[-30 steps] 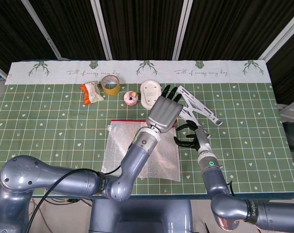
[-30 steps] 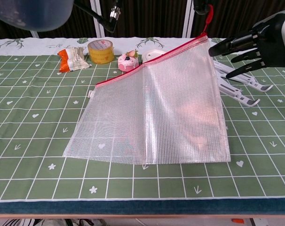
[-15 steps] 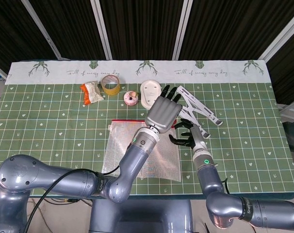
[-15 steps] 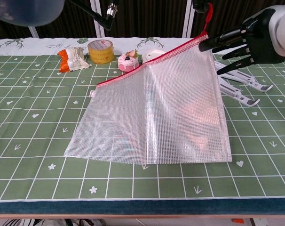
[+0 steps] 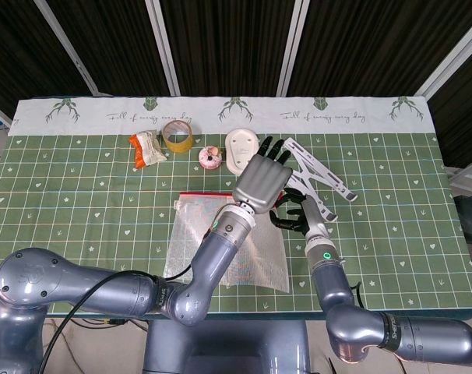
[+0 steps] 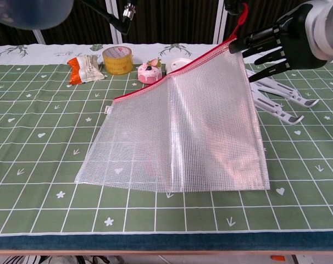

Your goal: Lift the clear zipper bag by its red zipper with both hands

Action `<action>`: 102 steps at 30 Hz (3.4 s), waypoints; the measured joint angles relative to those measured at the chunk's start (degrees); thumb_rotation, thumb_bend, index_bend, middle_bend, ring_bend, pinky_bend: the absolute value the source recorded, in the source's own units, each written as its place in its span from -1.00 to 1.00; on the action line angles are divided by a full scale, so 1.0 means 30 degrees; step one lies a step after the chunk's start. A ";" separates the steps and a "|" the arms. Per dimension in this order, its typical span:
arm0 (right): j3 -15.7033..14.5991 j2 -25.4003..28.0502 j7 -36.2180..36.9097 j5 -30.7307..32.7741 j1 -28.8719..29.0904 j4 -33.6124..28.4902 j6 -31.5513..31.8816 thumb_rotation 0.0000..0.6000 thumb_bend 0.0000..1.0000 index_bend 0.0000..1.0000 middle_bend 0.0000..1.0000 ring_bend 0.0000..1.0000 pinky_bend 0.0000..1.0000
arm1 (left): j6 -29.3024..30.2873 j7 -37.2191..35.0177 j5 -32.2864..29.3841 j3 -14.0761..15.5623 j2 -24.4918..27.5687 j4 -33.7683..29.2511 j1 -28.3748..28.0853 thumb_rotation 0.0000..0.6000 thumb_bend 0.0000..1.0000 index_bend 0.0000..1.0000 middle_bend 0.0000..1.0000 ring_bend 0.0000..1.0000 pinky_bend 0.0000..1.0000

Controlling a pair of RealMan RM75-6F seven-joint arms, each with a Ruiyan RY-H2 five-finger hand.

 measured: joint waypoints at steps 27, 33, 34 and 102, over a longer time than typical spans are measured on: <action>0.0887 0.0326 -0.0182 0.0496 -0.0420 -0.0509 -0.0036 1.00 0.06 0.25 -0.61 -0.97 -0.50 | 0.0246 -0.0419 0.0029 0.0576 0.0730 -0.1070 0.0383 1.00 -0.12 0.24 -0.63 -1.00 -1.00; 0.1240 0.0564 -0.0065 0.0719 -0.0528 -0.0718 -0.0108 1.00 0.06 0.27 -0.60 -0.97 -0.50 | 0.0326 -0.0637 0.0248 0.0934 0.1272 -0.1678 0.0853 1.00 -0.12 0.24 -0.63 -1.00 -1.00; 0.1294 0.0597 -0.0052 0.0738 -0.0535 -0.0747 -0.0115 1.00 0.06 0.27 -0.60 -0.97 -0.50 | 0.0347 -0.0647 0.0243 0.0980 0.1340 -0.1704 0.0912 1.00 -0.12 0.24 -0.63 -1.00 -1.00; 0.4202 0.4426 0.2037 0.2875 -0.1474 -0.0016 -0.1484 1.00 0.10 0.36 -0.55 -0.97 -0.49 | 0.0049 -0.3733 0.2446 0.3517 0.7056 -0.4708 0.6028 1.00 -0.12 0.24 -0.62 -1.00 -1.00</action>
